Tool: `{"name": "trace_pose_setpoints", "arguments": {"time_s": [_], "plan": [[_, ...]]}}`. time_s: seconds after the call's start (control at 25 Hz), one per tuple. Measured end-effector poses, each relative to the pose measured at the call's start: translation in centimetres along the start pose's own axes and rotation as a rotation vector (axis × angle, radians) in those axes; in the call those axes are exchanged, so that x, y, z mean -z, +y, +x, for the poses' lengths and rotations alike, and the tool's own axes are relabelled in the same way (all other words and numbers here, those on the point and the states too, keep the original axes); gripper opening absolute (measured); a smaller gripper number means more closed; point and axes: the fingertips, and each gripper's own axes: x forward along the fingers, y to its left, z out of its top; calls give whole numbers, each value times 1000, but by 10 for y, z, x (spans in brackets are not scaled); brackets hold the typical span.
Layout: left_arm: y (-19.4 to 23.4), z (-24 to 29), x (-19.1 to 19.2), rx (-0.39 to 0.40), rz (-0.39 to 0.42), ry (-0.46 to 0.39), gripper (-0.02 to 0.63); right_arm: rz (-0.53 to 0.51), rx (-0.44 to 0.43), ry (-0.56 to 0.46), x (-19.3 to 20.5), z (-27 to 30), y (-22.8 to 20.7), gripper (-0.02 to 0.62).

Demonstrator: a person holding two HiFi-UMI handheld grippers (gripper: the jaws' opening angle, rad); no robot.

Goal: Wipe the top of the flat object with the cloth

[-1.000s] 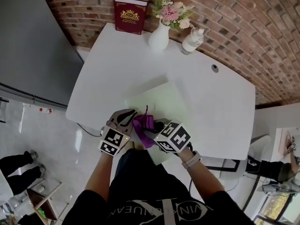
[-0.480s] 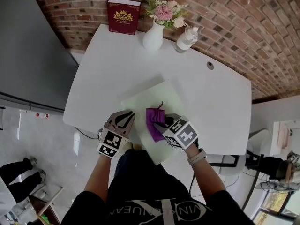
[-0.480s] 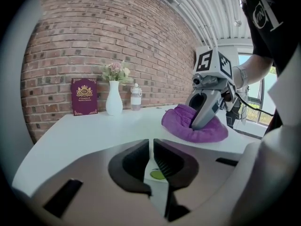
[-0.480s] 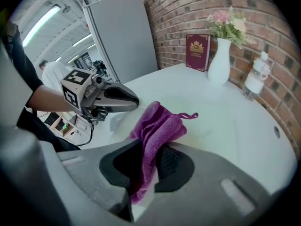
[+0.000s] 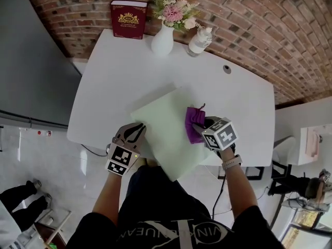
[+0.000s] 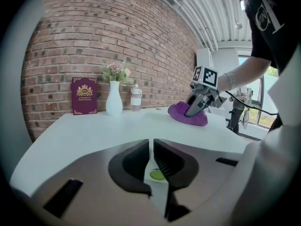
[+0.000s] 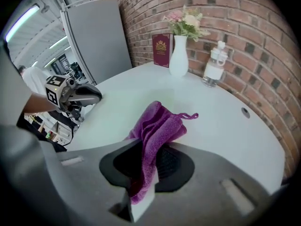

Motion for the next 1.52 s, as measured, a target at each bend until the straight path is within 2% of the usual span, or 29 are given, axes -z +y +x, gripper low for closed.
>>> {"name": "trace_pose_setpoints", "arguments": {"time_s": [0.28,0.44,0.52,0.6,0.64,0.72,0.92,1.04,1.16,1.24,1.32,1.52], "plan": [[0,1,1,-7,-13,-10,31,77,11,-57,9,-8,-21,64],[-1,0,6,-20,-40,5,31,58,101,-80,17,-16,-45,64],[0,-2,0,-32,-114,-44,31,-11,213,-122,14,-30,-59,64],[7,-10,-13,-57,-254,-150,31,-67,271,-215,2,-49,-60,64],[9,-15,-22,-75,-307,-200,31,-74,251,-264,-4,-57,-54,64],[4,-22,-30,-107,-328,-228,31,-52,139,-340,-12,-66,-33,64],[-40,-26,-7,-122,-273,-117,31,12,-261,-439,-19,-72,55,64],[-63,-30,2,-135,-274,-106,31,23,-519,-384,-15,-74,113,64],[-83,-29,5,-137,-280,-120,31,-34,-714,-250,6,-70,166,64],[-94,-27,8,-140,-259,-109,31,-86,-770,-144,24,-61,190,64],[-100,-26,11,-151,-244,-99,31,-129,-787,-60,39,-50,206,64],[-102,-24,20,-188,-262,-86,30,-212,-687,-14,53,-26,205,64]]}}
